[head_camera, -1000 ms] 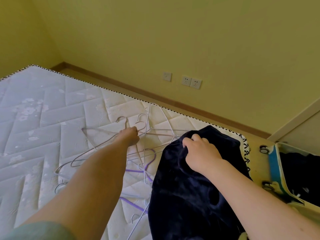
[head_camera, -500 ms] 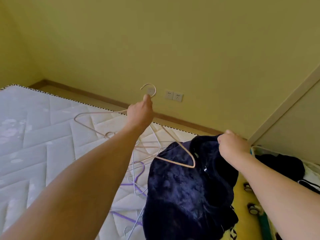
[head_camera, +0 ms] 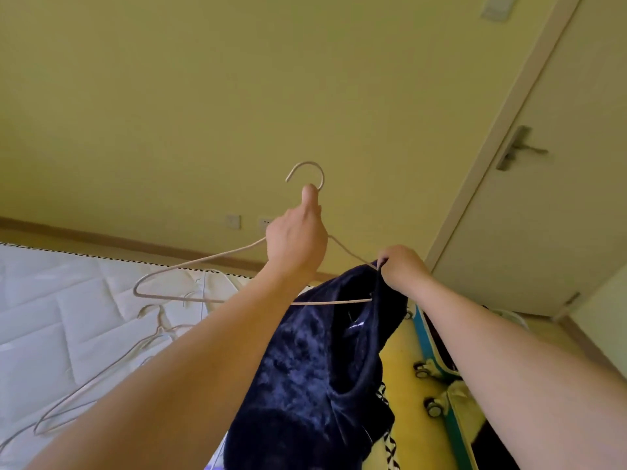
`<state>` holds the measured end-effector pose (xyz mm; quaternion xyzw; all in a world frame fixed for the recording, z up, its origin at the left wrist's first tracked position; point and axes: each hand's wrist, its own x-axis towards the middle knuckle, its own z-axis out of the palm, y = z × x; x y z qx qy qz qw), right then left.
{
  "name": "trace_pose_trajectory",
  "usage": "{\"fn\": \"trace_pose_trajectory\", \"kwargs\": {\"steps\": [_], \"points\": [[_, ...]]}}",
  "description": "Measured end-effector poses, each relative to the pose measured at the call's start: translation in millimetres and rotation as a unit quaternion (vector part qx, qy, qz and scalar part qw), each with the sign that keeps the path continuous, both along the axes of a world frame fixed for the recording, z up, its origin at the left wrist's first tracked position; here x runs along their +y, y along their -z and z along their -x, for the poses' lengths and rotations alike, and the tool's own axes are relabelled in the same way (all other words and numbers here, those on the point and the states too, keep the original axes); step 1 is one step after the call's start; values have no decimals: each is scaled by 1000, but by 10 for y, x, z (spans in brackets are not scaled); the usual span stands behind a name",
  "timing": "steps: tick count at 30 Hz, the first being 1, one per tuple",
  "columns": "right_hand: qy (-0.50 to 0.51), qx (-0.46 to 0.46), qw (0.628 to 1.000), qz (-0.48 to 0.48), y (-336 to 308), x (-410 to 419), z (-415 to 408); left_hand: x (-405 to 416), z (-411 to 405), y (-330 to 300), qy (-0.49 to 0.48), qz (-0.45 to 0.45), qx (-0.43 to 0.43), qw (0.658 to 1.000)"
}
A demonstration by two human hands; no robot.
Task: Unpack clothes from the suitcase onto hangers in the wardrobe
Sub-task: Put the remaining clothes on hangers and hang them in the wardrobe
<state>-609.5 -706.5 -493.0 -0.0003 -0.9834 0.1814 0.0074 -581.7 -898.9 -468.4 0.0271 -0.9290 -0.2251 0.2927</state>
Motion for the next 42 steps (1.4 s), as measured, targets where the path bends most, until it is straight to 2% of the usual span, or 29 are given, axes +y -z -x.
{"fn": "trace_pose_trajectory", "kwargs": {"steps": [4,8,11,14,18,19,22,23,24,25,26,27,28,29,31,33,35,37,39,42], "points": [[4,38,994,102,-174,44,-156,174,-201,-140,42,60,-17,997],[-30,78,985,151,-501,-30,-243,163,-287,-338,49,137,8,989],[-73,90,979,170,-718,-119,-292,212,-263,-531,44,92,29,994],[-113,103,971,185,-775,-168,-284,370,-279,-688,93,-7,49,994],[-134,156,972,117,-838,-99,-347,349,-195,-823,135,-160,26,978],[-137,168,971,98,-866,-67,-376,357,-189,-812,145,-174,30,974],[-89,213,965,124,-956,127,-408,467,-304,-583,132,-98,179,970],[-56,221,963,144,-993,229,-413,519,-372,-434,160,-89,201,962],[-30,227,960,163,-1031,337,-419,570,-440,-275,223,-96,173,954],[-11,235,955,182,-1060,442,-420,621,-507,-122,297,-119,78,944],[3,247,948,198,-1089,534,-432,683,-564,-7,358,-146,-73,919],[15,258,944,205,-1118,602,-446,750,-574,88,388,-161,-224,880],[24,264,943,199,-1144,661,-466,828,-550,169,388,-135,-345,844],[27,267,946,181,-1164,704,-476,866,-490,251,373,-63,-429,820],[38,272,952,133,-1183,810,-507,881,-337,349,321,127,-507,790],[65,277,953,101,-1199,929,-560,782,-126,357,255,214,-500,800],[80,267,958,65,-1151,1052,-621,624,72,186,194,221,-455,840],[83,249,964,37,-1056,1191,-687,500,242,-134,149,270,-377,873],[79,243,966,34,-963,1290,-736,422,401,-430,132,319,-321,882],[76,253,962,65,-939,1385,-770,394,489,-644,135,345,-275,887]]}}
